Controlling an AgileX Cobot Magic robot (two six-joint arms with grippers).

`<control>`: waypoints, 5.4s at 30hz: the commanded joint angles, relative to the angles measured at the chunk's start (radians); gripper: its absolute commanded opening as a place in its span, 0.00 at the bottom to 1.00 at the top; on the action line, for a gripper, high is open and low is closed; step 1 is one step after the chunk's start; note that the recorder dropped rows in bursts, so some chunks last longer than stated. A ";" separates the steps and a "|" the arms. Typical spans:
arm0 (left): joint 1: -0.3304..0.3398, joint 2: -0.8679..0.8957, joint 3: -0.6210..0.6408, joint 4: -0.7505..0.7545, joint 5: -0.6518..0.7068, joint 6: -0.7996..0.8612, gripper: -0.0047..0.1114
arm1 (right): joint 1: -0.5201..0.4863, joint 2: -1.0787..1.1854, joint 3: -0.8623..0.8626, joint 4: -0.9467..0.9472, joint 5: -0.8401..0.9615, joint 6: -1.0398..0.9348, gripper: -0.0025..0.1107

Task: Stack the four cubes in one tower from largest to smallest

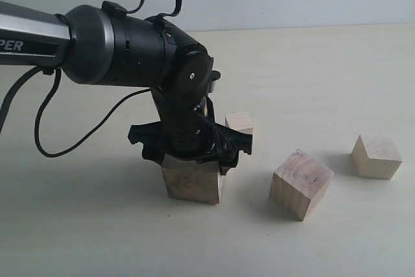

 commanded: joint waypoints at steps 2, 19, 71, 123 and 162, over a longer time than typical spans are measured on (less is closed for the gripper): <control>-0.010 -0.007 -0.002 -0.023 0.031 -0.017 0.50 | -0.005 -0.006 0.005 -0.009 -0.014 0.001 0.02; -0.023 -0.050 -0.002 0.124 0.061 -0.110 0.94 | -0.005 -0.006 0.005 -0.009 -0.014 0.001 0.02; -0.043 -0.073 0.045 0.256 -0.028 -0.299 0.93 | -0.005 -0.006 0.005 -0.009 -0.014 0.001 0.02; -0.043 -0.063 0.045 0.186 -0.003 -0.490 0.80 | -0.005 -0.006 0.005 -0.009 -0.014 0.001 0.02; -0.127 -1.345 0.754 0.800 -0.301 -0.472 0.04 | -0.005 -0.006 0.005 -0.009 -0.014 0.001 0.02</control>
